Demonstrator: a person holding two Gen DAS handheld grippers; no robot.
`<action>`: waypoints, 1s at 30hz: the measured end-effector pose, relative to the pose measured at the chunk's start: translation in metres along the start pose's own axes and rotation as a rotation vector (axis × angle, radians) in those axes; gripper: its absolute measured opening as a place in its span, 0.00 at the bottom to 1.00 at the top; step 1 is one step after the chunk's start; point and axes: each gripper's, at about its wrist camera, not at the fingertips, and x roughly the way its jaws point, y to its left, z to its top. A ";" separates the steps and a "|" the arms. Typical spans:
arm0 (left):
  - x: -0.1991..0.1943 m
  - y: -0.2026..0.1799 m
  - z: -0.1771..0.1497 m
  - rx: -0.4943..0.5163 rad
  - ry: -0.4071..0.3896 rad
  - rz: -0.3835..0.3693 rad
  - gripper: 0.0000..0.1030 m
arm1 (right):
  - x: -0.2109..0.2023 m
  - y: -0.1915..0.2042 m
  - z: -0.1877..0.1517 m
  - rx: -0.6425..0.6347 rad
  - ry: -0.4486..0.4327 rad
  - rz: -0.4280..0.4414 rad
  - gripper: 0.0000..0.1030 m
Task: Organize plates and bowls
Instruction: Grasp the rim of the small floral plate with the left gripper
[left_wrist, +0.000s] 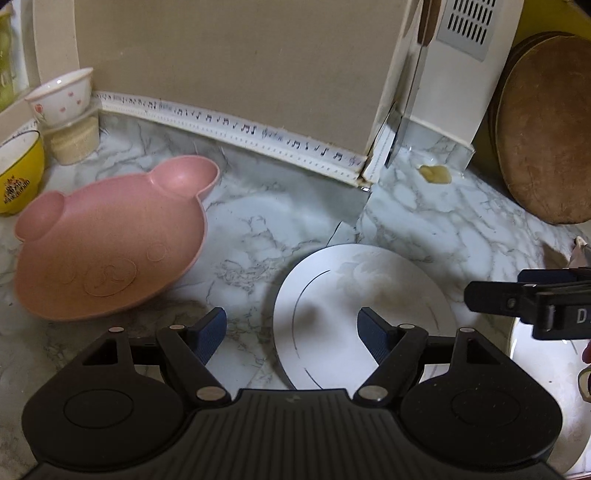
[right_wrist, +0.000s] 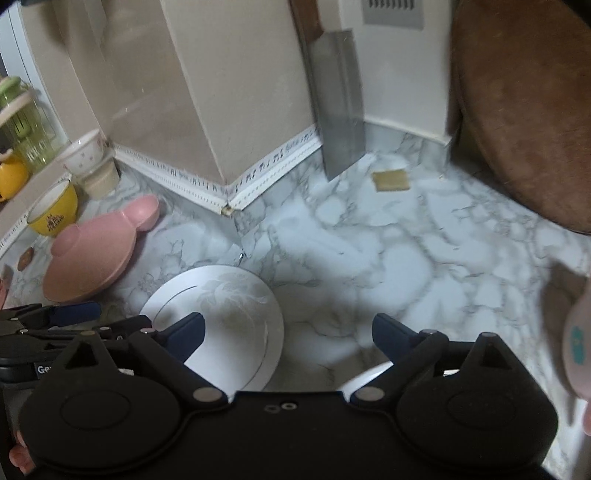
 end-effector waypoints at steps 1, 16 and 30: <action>0.003 0.001 0.000 0.000 0.009 -0.005 0.75 | 0.005 0.001 0.000 0.000 0.013 0.002 0.92; 0.021 0.005 0.000 0.015 0.045 -0.061 0.75 | 0.038 0.007 -0.002 0.009 0.099 0.010 0.79; 0.030 0.013 -0.001 -0.037 0.074 -0.092 0.53 | 0.051 -0.002 -0.005 0.069 0.151 0.052 0.49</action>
